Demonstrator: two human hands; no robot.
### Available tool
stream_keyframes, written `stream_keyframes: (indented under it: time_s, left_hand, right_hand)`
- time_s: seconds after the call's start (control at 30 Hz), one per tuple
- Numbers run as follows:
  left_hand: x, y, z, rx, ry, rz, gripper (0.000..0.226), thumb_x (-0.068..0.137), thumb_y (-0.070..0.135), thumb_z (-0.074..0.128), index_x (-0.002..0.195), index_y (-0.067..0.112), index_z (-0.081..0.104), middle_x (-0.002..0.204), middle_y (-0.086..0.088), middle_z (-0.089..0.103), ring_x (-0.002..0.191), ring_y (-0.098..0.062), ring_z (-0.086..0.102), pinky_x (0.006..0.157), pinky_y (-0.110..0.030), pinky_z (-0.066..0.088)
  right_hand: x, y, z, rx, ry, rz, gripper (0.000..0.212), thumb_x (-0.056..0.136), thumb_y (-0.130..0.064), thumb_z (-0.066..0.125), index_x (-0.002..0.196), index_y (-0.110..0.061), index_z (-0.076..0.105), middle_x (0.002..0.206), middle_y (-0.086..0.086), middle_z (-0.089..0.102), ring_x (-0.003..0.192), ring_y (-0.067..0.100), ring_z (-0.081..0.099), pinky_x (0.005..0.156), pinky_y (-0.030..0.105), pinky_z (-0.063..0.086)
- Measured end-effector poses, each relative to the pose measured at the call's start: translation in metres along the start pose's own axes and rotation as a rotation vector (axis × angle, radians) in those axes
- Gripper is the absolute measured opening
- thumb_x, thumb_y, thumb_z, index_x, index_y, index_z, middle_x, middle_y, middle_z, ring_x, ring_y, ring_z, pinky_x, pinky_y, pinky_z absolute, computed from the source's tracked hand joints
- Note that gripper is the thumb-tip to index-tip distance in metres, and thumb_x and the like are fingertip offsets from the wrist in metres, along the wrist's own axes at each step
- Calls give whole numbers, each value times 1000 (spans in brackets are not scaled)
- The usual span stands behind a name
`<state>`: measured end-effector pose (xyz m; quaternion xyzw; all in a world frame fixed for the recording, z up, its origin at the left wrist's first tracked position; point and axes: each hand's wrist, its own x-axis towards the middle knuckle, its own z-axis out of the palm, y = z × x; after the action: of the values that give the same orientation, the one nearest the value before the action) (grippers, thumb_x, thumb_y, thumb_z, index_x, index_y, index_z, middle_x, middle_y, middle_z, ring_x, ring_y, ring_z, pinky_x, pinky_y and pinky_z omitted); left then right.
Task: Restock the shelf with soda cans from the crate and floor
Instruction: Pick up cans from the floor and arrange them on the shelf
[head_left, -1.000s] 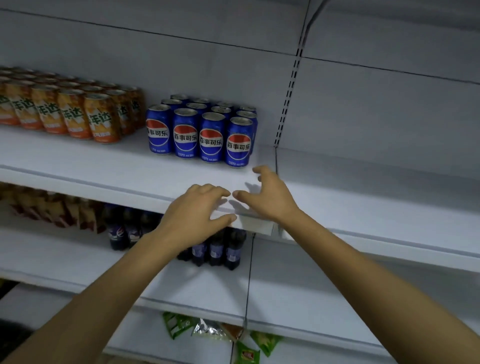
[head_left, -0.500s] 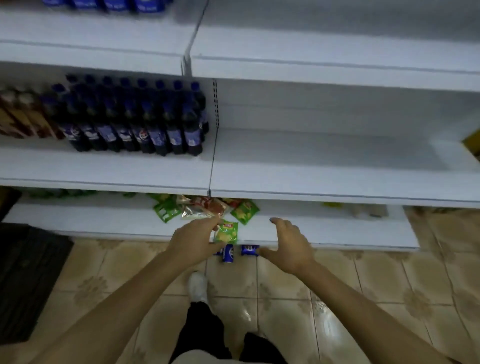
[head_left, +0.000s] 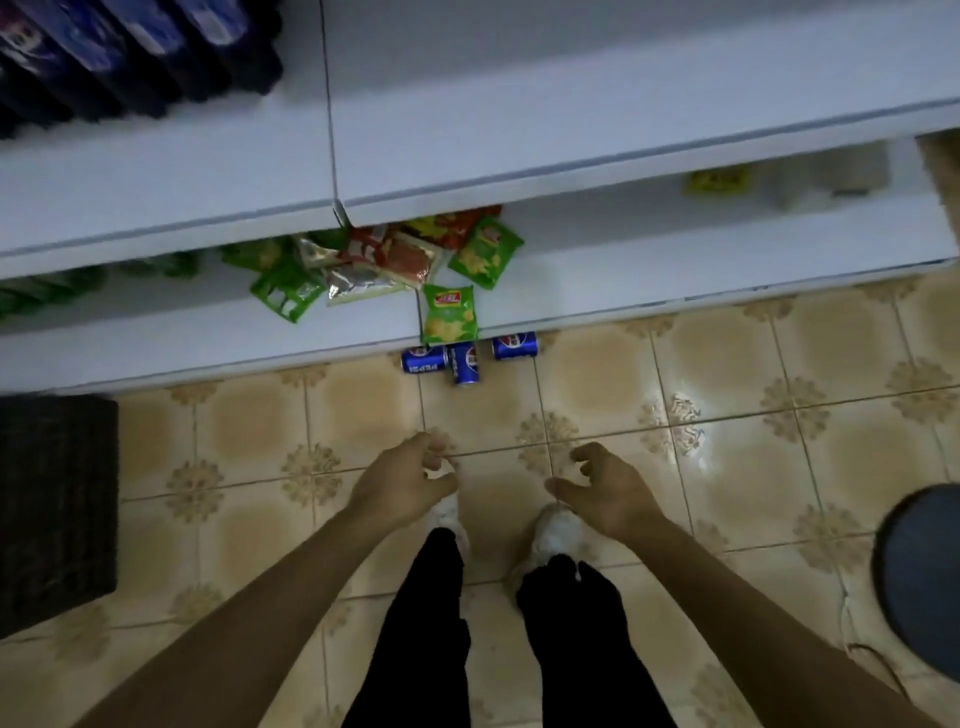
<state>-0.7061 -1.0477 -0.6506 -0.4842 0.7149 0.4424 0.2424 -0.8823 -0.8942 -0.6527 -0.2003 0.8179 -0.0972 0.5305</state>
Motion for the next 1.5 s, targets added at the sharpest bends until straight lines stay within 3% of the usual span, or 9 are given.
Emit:
stream_keyframes:
  time_s: [0.17, 0.33, 0.5, 0.73, 0.9, 1.03, 1.23, 1.33, 1.5]
  left_hand:
    - [136, -61, 62, -244, 57, -144, 36, 83, 30, 72, 113, 17, 58, 107, -2, 64, 95, -16, 59, 78, -23, 41]
    - [294, -115, 120, -458, 76, -276, 60, 83, 31, 72, 133, 13, 44, 122, -6, 56, 87, -14, 57, 65, -21, 43]
    - [429, -140, 168, -610, 202, -307, 80, 82, 40, 71, 144, 12, 29, 131, -5, 51, 105, -21, 55, 83, -32, 49]
    - [506, -146, 203, -773, 364, -332, 59, 75, 39, 77, 124, 13, 57, 117, -4, 66, 93, -18, 61, 77, -31, 48]
    - [455, -137, 180, -1100, 34, -399, 50, 79, 35, 74, 116, 5, 59, 110, -13, 67, 98, -22, 65, 88, -33, 54]
    - [338, -126, 149, -1011, -323, -349, 58, 72, 41, 72, 117, 7, 61, 109, -12, 71, 101, -22, 68, 87, -30, 54]
    - [134, -67, 97, -982, -590, -367, 46, 69, 39, 66, 105, 12, 66, 99, -8, 74, 86, -17, 71, 81, -28, 56]
    - [46, -35, 71, -912, -630, -394, 41, 73, 43, 65, 105, 17, 63, 90, -4, 75, 80, -16, 71, 81, -30, 55]
    - [-80, 14, 35, -893, -453, -373, 34, 90, 48, 53, 104, 18, 63, 96, -9, 73, 85, -21, 67, 93, -38, 52]
  right_hand:
    - [139, 27, 71, 74, -46, 54, 53, 86, -44, 65, 127, -14, 50, 124, 8, 61, 110, 23, 59, 83, 27, 44]
    - [295, 32, 135, 83, -72, 12, 56, 89, -42, 62, 132, -12, 45, 123, 10, 60, 101, 22, 61, 88, 35, 51]
    - [416, 23, 168, -136, -60, -129, 55, 91, -38, 60, 135, -11, 40, 128, 10, 55, 112, 23, 56, 86, 31, 45]
    - [468, 26, 171, -85, -49, -129, 44, 92, -34, 60, 127, -11, 48, 121, 8, 57, 95, 16, 54, 76, 24, 41]
    - [422, 45, 171, 287, -131, 65, 48, 89, -41, 62, 128, -15, 50, 115, 3, 59, 94, 14, 59, 75, 26, 49]
    - [334, 50, 159, 822, -125, 276, 49, 91, -54, 52, 120, -15, 55, 103, 4, 65, 92, 17, 63, 77, 30, 50]
    - [162, 17, 124, 1378, -186, 360, 69, 70, -71, 51, 101, -11, 67, 93, 12, 69, 84, 26, 67, 78, 39, 54]
    - [76, -6, 95, 1437, -299, 372, 63, 68, -66, 58, 91, -7, 65, 74, 10, 66, 62, 22, 64, 64, 33, 55]
    - [-42, -44, 52, 1419, -269, 330, 43, 85, -53, 58, 93, -11, 63, 70, 8, 67, 58, 21, 64, 59, 31, 56]
